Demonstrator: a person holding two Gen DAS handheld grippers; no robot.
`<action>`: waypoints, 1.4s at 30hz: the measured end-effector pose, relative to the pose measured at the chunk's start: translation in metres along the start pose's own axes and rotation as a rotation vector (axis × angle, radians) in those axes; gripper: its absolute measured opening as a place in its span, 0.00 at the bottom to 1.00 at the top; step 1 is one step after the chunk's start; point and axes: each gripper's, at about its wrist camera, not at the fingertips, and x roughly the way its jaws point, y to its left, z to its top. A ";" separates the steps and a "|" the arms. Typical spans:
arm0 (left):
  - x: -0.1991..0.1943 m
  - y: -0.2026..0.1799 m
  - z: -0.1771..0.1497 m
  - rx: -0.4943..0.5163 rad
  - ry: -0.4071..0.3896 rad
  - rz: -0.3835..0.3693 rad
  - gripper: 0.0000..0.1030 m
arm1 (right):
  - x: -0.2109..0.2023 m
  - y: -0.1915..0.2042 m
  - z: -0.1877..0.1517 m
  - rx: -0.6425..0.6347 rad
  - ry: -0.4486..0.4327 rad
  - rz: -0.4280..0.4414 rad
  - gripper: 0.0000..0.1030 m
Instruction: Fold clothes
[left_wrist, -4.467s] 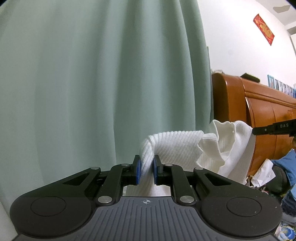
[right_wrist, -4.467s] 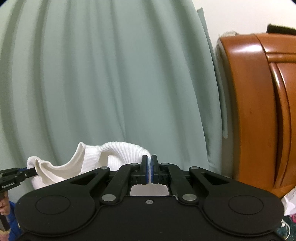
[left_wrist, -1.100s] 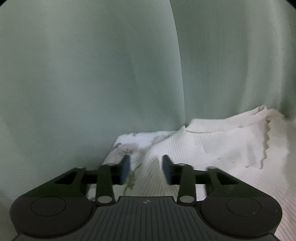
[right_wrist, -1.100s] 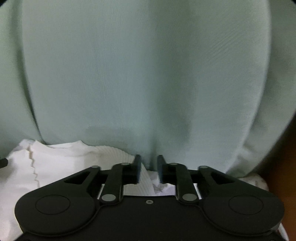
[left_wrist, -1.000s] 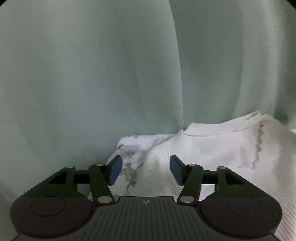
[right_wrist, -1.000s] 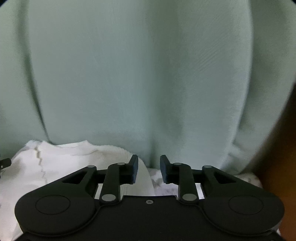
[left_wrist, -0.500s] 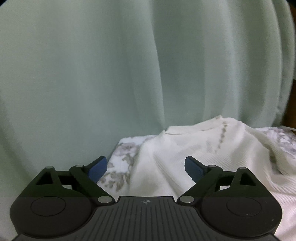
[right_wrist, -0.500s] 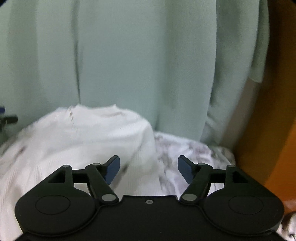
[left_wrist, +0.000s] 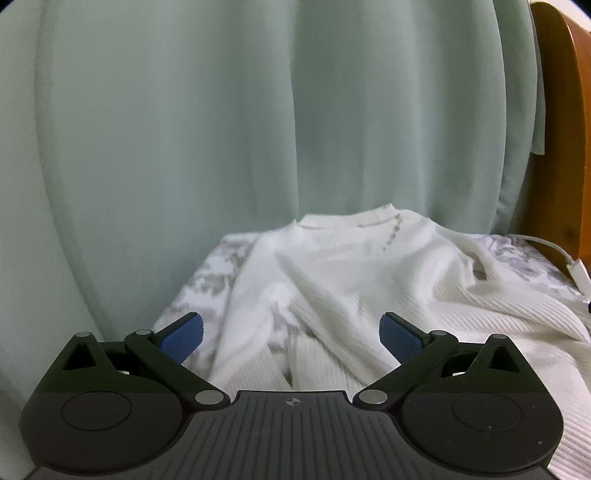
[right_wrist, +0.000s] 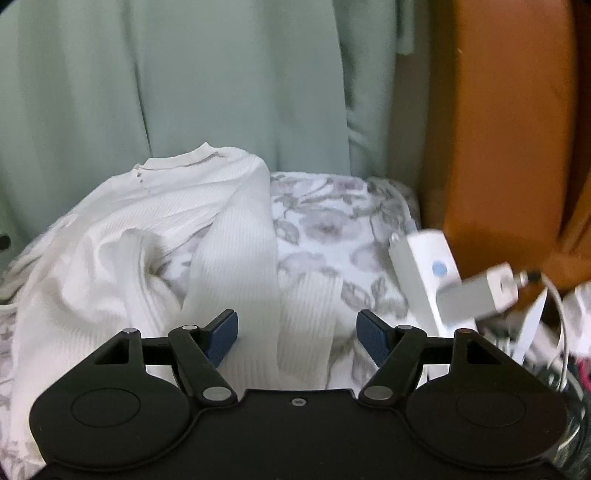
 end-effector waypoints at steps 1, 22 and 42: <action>-0.003 -0.001 -0.003 -0.007 0.003 -0.002 1.00 | -0.003 -0.003 -0.003 0.014 -0.003 0.013 0.68; -0.017 -0.018 -0.019 -0.022 0.023 -0.035 1.00 | -0.019 0.016 -0.017 -0.011 -0.033 0.102 0.13; -0.018 0.003 -0.019 -0.031 0.010 0.053 1.00 | -0.016 -0.046 0.023 0.030 -0.179 -0.421 0.09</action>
